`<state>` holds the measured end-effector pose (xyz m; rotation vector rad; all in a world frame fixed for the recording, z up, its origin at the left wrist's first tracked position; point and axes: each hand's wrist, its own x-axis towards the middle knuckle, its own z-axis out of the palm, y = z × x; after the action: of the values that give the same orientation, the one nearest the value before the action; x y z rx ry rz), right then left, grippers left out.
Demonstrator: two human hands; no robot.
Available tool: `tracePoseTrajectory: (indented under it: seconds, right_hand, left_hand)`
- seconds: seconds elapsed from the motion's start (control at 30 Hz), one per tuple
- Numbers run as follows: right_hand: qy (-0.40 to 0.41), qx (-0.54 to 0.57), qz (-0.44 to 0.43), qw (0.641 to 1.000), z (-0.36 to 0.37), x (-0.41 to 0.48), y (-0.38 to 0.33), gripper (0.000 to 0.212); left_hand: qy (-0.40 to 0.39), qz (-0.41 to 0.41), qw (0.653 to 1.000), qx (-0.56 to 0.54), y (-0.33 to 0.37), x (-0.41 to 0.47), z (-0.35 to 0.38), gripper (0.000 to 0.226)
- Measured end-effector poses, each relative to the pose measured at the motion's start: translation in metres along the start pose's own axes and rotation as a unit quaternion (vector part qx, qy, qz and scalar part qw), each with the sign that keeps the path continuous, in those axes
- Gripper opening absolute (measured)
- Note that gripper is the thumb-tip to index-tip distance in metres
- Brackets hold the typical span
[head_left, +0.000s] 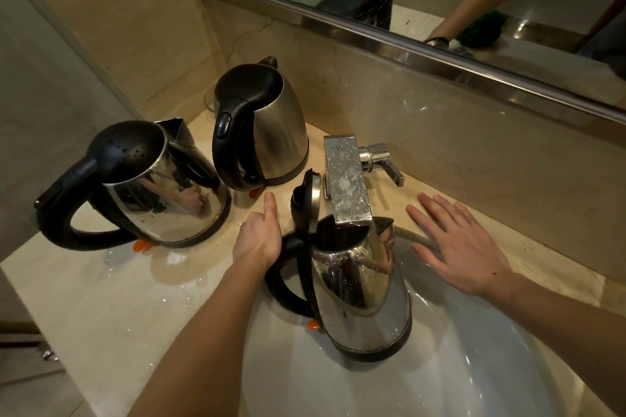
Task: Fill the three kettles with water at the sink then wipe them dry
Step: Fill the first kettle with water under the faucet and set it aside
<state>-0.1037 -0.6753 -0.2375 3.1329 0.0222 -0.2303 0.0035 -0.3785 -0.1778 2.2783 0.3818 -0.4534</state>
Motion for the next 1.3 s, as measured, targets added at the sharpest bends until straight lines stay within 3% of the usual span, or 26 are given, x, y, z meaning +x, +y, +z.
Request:
tracePoseTrajectory:
  seconds: [1.3]
  right_hand:
    - [0.002,0.0,-0.001,1.0,0.0016,0.0006,0.0005,0.065]
  left_hand:
    - [0.009,0.001,1.0,-0.001,-0.0053,0.0071,0.0041,0.071]
